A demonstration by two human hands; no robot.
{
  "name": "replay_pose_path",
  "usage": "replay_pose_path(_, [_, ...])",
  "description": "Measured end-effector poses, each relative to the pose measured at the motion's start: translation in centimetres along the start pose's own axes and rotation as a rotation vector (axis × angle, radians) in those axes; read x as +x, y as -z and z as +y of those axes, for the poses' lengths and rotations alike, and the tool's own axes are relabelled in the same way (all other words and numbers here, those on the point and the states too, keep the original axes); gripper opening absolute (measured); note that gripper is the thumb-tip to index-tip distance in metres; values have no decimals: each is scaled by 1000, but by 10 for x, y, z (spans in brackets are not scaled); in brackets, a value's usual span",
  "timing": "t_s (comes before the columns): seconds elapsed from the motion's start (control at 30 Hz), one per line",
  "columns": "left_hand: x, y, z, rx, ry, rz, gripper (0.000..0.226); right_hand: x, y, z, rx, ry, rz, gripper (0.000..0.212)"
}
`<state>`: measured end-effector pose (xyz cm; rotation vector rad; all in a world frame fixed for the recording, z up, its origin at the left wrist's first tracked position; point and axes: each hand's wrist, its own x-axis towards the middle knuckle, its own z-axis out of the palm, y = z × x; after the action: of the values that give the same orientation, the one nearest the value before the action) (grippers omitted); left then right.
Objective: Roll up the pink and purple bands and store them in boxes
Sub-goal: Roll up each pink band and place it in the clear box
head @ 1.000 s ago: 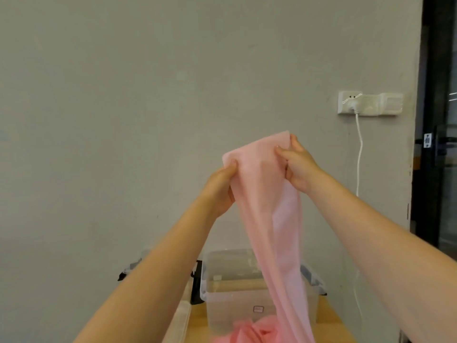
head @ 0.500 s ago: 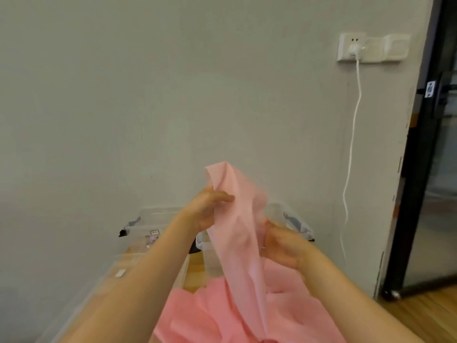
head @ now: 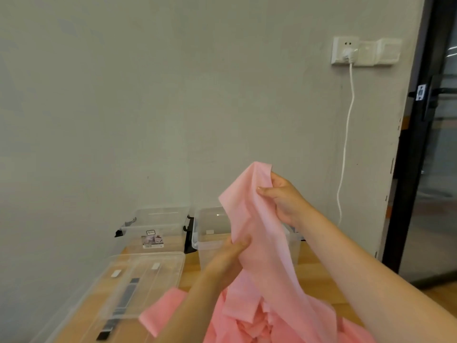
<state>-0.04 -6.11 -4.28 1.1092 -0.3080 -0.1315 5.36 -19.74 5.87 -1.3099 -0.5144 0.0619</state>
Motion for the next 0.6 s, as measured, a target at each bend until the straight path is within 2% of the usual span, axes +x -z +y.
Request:
replay_pose_path(0.1, [11, -15, 2, 225, -55, 280, 77, 1, 2, -5, -65, -18, -5, 46])
replay_pose_path(0.13, [15, -19, 7, 218, -68, 361, 72, 3, 3, -8, -74, -11, 27, 48])
replay_pose_path(0.2, [25, -21, 30, 141, -57, 409, 48, 11, 8, -18, -66, 9, 112, 52])
replay_pose_path(0.27, [39, -24, 72, 115, -16, 355, 21, 27, 14, -35, -61, 24, 195, 55])
replay_pose_path(0.3, [49, -28, 99, 113, -31, 325, 22, 36, 14, -48, -28, 40, 230, 57])
replay_pose_path(0.37, [66, -41, 156, 49, -125, 251, 32, 54, 10, -75, 121, 121, 223, 45])
replay_pose_path(0.43, [75, -58, 195, -22, -232, 154, 33, 60, 0, -97, 348, 150, 151, 25])
replay_pose_path(0.47, [76, -62, 203, -12, -261, 109, 27, 57, -6, -101, 426, 119, 80, 19])
replay_pose_path(0.53, [69, -64, 201, 76, -221, -24, 18, 44, -11, -89, 427, 5, -61, 45])
replay_pose_path(0.6, [67, -54, 182, 113, -144, -81, 28, 31, -6, -53, 343, -103, -98, 64])
